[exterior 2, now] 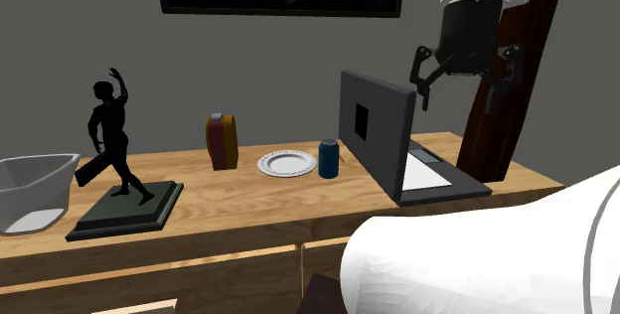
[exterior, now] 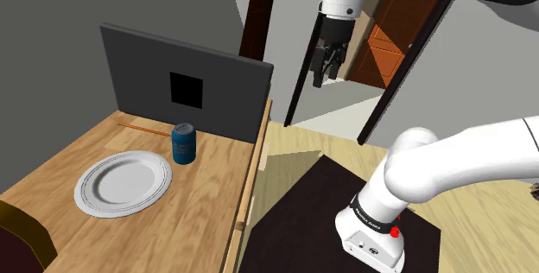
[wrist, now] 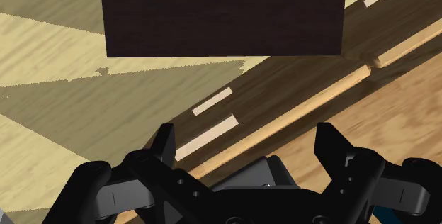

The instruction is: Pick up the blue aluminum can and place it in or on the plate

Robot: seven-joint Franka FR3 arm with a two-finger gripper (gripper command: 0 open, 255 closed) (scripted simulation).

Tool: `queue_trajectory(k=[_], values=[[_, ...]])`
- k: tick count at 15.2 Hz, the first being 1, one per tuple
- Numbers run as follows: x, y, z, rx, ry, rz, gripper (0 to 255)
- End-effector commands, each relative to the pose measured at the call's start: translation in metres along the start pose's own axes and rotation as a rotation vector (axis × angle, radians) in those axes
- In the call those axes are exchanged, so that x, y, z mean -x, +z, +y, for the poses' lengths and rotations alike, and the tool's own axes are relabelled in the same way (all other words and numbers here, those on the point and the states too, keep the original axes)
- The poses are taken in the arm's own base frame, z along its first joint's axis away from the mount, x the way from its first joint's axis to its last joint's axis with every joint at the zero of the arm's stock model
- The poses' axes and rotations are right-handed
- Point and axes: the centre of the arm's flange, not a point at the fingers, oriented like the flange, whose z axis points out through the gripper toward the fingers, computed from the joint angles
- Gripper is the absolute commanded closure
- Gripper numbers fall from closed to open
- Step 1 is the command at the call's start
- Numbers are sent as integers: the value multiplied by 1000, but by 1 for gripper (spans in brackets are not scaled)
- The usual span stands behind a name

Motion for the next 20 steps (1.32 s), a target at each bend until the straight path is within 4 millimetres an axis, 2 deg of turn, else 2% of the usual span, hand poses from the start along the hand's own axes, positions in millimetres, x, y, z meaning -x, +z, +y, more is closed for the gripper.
queue_trajectory(k=[1,20], values=[[0,0,0,0,0,0,0],[-133,86,-182,-19,65,85,0]])
